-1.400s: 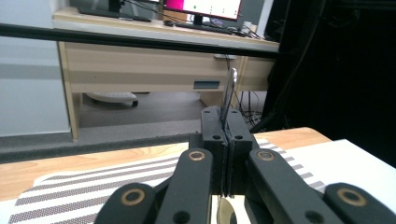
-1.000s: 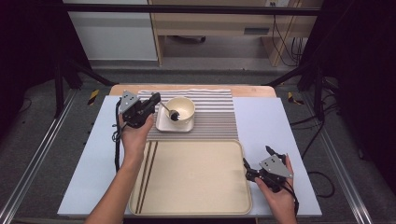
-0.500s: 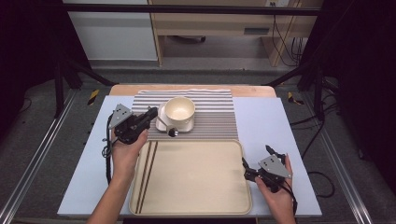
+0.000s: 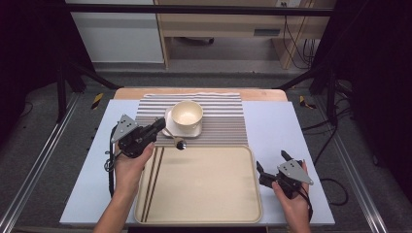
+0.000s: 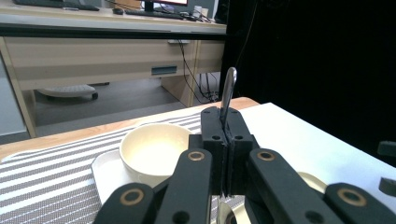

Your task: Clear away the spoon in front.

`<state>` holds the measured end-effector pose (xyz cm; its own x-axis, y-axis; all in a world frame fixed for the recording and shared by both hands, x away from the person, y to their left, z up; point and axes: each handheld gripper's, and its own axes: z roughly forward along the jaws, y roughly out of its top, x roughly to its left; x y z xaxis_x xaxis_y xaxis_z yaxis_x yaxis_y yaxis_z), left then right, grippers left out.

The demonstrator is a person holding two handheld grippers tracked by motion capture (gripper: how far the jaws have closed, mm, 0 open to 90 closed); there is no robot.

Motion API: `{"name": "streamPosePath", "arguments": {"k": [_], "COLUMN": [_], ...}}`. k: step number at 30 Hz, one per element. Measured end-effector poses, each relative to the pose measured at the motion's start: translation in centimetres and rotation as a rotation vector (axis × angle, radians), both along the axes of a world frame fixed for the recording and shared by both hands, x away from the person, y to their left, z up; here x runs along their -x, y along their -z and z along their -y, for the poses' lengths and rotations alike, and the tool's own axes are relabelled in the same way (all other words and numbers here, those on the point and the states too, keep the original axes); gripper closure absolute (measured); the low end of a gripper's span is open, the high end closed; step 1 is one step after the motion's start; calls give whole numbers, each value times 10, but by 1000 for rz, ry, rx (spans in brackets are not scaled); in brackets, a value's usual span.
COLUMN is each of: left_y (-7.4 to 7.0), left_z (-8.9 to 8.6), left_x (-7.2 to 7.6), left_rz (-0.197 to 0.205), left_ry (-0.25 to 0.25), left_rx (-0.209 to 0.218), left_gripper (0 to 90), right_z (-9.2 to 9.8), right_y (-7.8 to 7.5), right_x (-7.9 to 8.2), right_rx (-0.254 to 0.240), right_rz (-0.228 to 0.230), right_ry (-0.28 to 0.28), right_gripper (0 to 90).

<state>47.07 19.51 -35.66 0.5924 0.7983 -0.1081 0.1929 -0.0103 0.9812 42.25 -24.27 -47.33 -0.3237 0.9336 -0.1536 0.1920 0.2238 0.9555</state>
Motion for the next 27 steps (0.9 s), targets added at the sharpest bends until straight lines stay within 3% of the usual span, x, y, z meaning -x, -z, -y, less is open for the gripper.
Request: {"name": "streamPosePath", "arguments": {"k": [14, 21, 27], "left_y": [9, 17, 18], "left_z": [-9, -14, -17], "left_x": [24, 39, 50], "left_rz": [-11, -37, -36], "left_ry": [13, 25, 41], "left_rx": [35, 27, 18], "left_gripper": [892, 891, 891], "right_z": [0, 0, -1], "right_y": [1, 2, 2], "right_x": [0, -1, -1], "right_rx": [5, 10, 13], "right_rz": [-7, -11, -12], "right_ry": [6, 11, 12], "right_gripper": [74, 75, 74]}}
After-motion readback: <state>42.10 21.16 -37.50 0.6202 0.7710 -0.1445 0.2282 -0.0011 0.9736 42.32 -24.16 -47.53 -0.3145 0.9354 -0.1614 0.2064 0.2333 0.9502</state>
